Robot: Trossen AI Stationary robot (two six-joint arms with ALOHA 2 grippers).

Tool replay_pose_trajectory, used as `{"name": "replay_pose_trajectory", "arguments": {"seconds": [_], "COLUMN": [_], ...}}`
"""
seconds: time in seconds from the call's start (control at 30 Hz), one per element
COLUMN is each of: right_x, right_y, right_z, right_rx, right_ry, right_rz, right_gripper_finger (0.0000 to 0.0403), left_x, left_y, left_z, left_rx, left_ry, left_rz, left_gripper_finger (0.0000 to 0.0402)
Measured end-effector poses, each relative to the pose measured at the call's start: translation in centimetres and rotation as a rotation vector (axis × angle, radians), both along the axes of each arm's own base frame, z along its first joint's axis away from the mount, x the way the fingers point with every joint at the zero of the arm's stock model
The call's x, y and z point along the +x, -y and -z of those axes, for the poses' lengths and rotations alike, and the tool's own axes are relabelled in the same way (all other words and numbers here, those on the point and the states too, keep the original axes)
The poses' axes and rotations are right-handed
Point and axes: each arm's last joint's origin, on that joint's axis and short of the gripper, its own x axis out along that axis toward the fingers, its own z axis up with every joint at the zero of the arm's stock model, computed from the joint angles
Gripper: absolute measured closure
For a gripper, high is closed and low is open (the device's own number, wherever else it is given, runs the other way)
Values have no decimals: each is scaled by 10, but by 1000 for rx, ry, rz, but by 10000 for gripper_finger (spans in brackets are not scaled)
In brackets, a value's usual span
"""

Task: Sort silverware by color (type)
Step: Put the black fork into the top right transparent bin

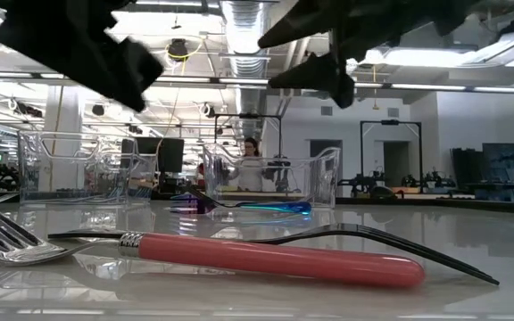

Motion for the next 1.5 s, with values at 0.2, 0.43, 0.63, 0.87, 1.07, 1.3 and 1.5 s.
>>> {"name": "replay_pose_trajectory", "arguments": {"seconds": [0.2,0.43,0.63,0.87,1.07,1.3,1.5], "right_x": [-6,-66,-116,-143,-148,-142,-131], "right_y": [5,3,-3,-13,-24,-34,-41], "right_z": [-25,-51,-75,-88,-87,-76,-68], "right_rx": [-2,-88,-172,-225,-206,-199,-153], "right_ry": [-90,-409,-446,-355,-352,-392,-409], "right_rz": [-156,-297,-326,-249,-210,-125,-65], "right_gripper_finger": [132,132,132,132,132,132,132], "left_x": [29,69,107,133,136,129,125], "left_y": [1,21,48,64,68,66,68], "left_z": [12,15,14,33,48,56,57], "left_rx": [147,231,309,369,335,344,368], "left_ry": [160,57,-83,-213,-255,-302,-330], "left_rz": [117,195,263,304,360,387,382], "left_gripper_finger": [262,262,262,262,262,262,265]}}
